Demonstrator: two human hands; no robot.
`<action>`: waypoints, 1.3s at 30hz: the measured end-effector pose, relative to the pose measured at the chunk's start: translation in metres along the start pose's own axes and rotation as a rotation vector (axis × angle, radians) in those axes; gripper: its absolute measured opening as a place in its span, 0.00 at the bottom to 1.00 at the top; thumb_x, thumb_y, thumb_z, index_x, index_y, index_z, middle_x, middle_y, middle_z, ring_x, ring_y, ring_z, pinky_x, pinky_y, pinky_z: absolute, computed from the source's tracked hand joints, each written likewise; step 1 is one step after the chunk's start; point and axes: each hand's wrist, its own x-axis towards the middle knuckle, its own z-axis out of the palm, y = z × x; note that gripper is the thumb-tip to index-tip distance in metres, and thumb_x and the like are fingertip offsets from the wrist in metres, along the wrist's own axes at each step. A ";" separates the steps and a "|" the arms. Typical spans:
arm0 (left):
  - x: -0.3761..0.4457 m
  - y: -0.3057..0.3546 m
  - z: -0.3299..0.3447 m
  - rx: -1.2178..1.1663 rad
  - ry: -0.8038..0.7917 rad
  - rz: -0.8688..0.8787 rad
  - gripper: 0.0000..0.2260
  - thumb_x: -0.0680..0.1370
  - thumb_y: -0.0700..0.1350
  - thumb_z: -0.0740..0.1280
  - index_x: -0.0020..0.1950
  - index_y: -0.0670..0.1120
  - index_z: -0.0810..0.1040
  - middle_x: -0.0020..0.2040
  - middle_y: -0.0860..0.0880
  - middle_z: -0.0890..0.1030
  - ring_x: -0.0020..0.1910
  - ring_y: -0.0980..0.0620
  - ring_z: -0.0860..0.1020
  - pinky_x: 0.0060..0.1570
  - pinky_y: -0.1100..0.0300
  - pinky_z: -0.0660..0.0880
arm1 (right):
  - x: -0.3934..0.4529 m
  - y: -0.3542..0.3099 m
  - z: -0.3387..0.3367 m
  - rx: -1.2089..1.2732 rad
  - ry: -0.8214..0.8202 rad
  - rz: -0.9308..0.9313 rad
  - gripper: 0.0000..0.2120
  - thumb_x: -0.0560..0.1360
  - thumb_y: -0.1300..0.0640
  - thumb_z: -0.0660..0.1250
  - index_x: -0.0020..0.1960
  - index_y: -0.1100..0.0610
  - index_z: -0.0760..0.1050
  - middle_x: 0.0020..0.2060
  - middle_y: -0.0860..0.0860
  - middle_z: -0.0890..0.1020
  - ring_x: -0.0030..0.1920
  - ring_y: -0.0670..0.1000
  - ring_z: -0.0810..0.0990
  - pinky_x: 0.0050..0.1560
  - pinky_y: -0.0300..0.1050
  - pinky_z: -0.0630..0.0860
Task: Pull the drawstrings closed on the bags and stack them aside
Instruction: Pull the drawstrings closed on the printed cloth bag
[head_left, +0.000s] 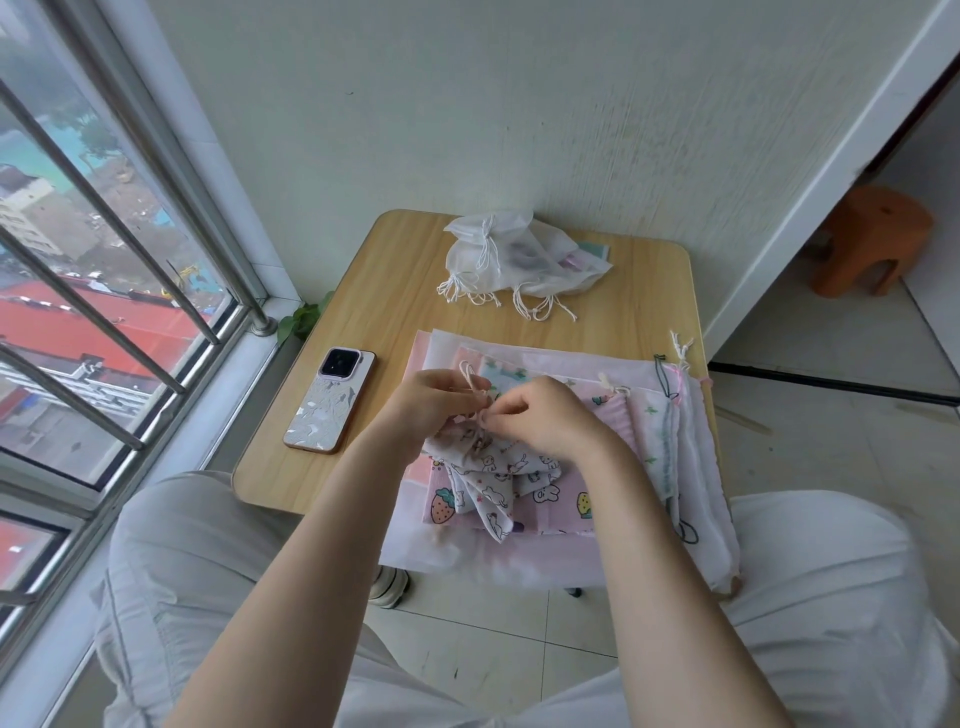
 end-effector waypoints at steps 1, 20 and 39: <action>0.001 -0.001 -0.002 0.029 0.009 0.014 0.07 0.72 0.35 0.73 0.49 0.40 0.83 0.38 0.50 0.83 0.35 0.55 0.79 0.39 0.62 0.78 | 0.000 0.003 -0.004 -0.020 -0.005 -0.001 0.10 0.75 0.50 0.71 0.42 0.57 0.84 0.30 0.47 0.77 0.29 0.44 0.71 0.31 0.36 0.66; -0.008 -0.010 0.016 0.051 0.209 0.209 0.07 0.72 0.34 0.71 0.40 0.45 0.82 0.37 0.49 0.81 0.35 0.57 0.78 0.40 0.62 0.77 | 0.015 0.020 0.011 0.645 -0.099 0.109 0.08 0.76 0.66 0.68 0.49 0.55 0.80 0.39 0.50 0.83 0.39 0.44 0.80 0.40 0.33 0.73; -0.003 -0.018 0.014 0.057 0.239 0.099 0.10 0.74 0.48 0.74 0.41 0.42 0.83 0.36 0.47 0.82 0.34 0.53 0.77 0.40 0.55 0.78 | 0.019 0.021 0.003 1.450 0.276 0.133 0.17 0.80 0.59 0.62 0.33 0.56 0.64 0.34 0.55 0.78 0.43 0.56 0.83 0.48 0.49 0.78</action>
